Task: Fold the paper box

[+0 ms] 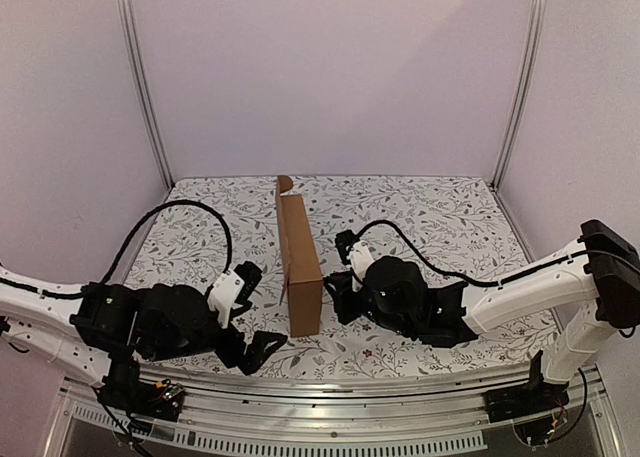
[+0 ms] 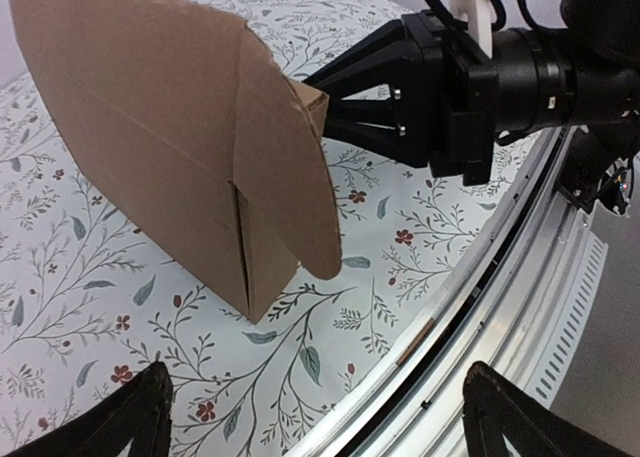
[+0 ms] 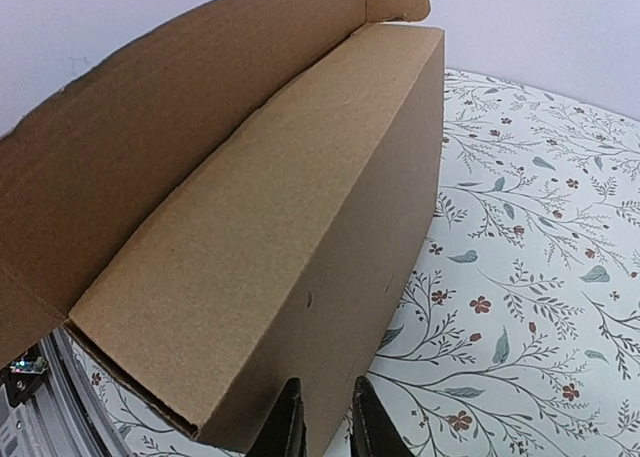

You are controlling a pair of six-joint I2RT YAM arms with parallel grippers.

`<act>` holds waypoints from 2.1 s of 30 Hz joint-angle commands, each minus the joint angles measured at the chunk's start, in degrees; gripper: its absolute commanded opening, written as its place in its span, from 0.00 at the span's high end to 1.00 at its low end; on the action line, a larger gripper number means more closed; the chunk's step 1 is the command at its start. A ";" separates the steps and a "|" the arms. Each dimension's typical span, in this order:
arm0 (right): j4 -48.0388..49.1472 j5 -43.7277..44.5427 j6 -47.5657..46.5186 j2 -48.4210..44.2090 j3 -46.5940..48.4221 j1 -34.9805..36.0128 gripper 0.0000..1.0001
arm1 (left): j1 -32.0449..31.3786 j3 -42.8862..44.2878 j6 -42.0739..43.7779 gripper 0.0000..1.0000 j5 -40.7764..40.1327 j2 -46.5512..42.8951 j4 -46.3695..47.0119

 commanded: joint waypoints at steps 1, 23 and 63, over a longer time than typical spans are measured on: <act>-0.44 2.20 -1.91 -0.71 0.75 0.23 0.85 | -2.85 -4.01 0.30 0.01 -15.35 3.63 11.15; -0.45 0.43 -3.72 0.53 1.04 -0.36 0.84 | -3.89 -8.14 2.30 0.01 -24.00 18.79 33.31; 1.53 -5.54 -3.09 0.45 0.81 -1.61 0.86 | 1.10 -9.30 8.79 0.01 -27.39 39.60 67.74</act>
